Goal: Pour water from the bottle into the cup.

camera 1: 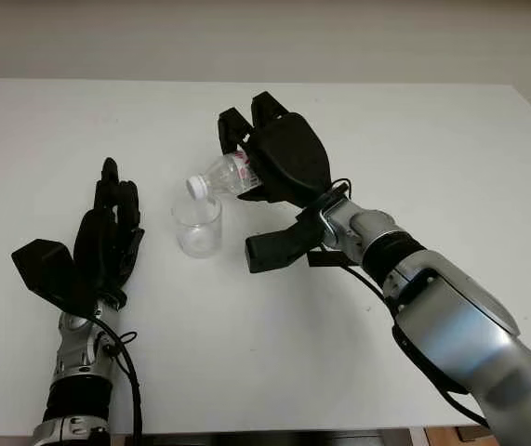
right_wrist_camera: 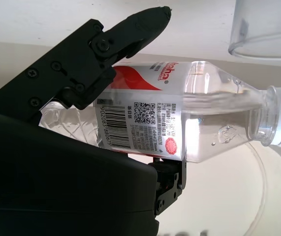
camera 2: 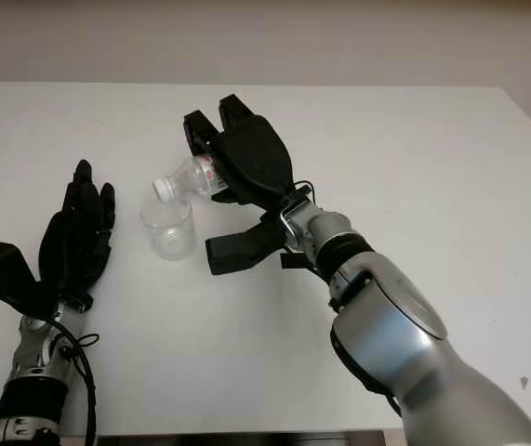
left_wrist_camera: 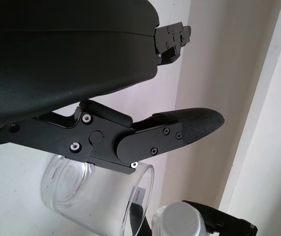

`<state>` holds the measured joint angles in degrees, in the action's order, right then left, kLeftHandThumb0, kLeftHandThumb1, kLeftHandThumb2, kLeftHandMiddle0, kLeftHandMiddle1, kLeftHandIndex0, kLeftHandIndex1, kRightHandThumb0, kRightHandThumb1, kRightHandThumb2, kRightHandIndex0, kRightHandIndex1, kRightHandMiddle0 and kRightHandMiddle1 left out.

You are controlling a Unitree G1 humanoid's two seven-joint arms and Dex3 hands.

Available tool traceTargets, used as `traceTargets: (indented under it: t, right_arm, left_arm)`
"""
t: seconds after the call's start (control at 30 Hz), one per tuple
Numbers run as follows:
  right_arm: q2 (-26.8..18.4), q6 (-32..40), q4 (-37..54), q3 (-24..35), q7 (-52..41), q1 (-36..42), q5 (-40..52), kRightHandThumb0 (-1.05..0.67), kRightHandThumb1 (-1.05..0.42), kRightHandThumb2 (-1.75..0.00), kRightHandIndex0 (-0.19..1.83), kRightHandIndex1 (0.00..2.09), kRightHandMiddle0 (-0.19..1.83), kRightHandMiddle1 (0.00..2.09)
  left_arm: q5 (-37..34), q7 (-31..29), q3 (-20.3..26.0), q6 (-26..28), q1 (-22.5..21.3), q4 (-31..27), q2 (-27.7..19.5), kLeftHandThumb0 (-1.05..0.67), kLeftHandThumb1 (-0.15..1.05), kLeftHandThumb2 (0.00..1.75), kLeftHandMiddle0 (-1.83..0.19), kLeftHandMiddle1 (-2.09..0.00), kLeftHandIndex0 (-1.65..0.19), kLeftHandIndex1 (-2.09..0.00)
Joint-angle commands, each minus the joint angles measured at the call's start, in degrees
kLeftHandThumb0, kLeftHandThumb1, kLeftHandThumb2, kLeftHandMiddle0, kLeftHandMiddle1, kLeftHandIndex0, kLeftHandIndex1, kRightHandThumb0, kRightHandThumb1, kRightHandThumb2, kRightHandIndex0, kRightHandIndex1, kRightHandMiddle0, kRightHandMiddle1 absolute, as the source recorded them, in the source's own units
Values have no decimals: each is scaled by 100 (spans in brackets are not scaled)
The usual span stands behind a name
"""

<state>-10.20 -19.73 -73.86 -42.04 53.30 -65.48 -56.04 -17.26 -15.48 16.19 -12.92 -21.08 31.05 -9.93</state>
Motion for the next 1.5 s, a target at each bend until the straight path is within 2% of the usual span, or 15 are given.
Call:
traceTargets:
  t: [0.0, 0.17, 0.33, 0.7, 0.9, 1.1, 1.47]
  right_arm:
    - [-56, 52, -6, -37, 152, -226, -37, -46, -105, -28, 124, 209, 81, 209]
    - [-86, 228, -28, -162, 164, -279, -165, -48, -105, -29, 124, 209, 81, 209]
    - [-131, 315, -24, -214, -16, -331, -188, -50, -105, -28, 119, 209, 72, 209]
    - [-211, 585, -58, -512, 206, -478, -484, -51, -105, -27, 117, 209, 62, 209]
    - [-236, 761, -70, -654, 351, -536, -621, -53, -105, -32, 115, 209, 64, 209]
    - [-254, 988, -91, -891, 695, -586, -890, -56, -105, -29, 113, 209, 50, 209]
    - [-219, 934, -110, -934, 994, -600, -905, -57, -105, -24, 120, 209, 69, 209]
  left_arm:
    - [-1, -2, -20, 28, 125, 143, 108, -73, 105, 63, 15, -5, 18, -5]
    - [0, 2, -22, 27, 133, 143, 116, -73, 105, 64, 15, -5, 19, -5]
    - [10, 31, -30, 70, 155, 102, 120, -73, 105, 64, 15, -5, 18, -5]
    - [-5, 33, -12, 60, 153, 116, 141, -73, 105, 63, 15, -6, 18, -5]
    - [2, 33, -17, 54, 143, 142, 147, -73, 105, 64, 16, -5, 19, -5]
    - [52, 39, -42, 37, 145, 156, 129, -73, 105, 65, 16, -5, 19, -5]
    - [71, 80, -52, 64, 146, 145, 146, -73, 105, 65, 16, -5, 19, -5]
